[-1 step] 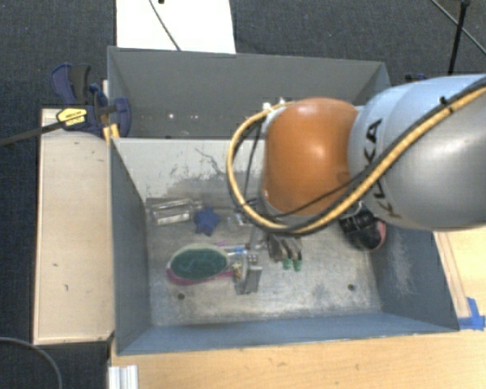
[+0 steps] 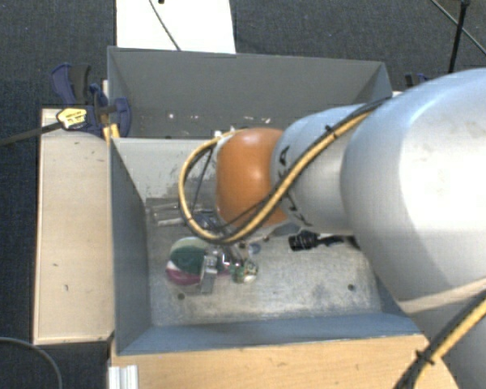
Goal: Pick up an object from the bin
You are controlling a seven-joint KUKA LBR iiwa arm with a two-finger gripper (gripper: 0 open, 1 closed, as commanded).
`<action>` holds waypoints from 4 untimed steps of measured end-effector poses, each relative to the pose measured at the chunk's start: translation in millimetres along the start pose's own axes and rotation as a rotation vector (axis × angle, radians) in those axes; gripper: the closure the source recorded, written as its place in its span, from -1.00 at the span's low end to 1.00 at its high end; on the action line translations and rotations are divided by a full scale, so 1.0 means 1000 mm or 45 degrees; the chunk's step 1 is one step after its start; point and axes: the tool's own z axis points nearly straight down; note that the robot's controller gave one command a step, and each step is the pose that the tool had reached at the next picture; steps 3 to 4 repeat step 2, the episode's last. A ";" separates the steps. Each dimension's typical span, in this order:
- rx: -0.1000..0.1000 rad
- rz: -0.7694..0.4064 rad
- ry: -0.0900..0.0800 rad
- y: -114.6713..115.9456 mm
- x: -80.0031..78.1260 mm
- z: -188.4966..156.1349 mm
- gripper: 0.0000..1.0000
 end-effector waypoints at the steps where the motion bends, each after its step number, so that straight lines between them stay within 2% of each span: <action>1: 0.002 0.005 0.001 -0.001 0.000 -0.001 1.00; 2: -0.001 -0.022 -0.008 0.002 0.010 -0.250 1.00; 4: -0.001 -0.022 -0.008 0.002 0.010 -0.250 1.00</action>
Offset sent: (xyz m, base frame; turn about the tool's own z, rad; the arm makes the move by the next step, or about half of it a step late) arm 0.0000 0.0000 0.0000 0.0000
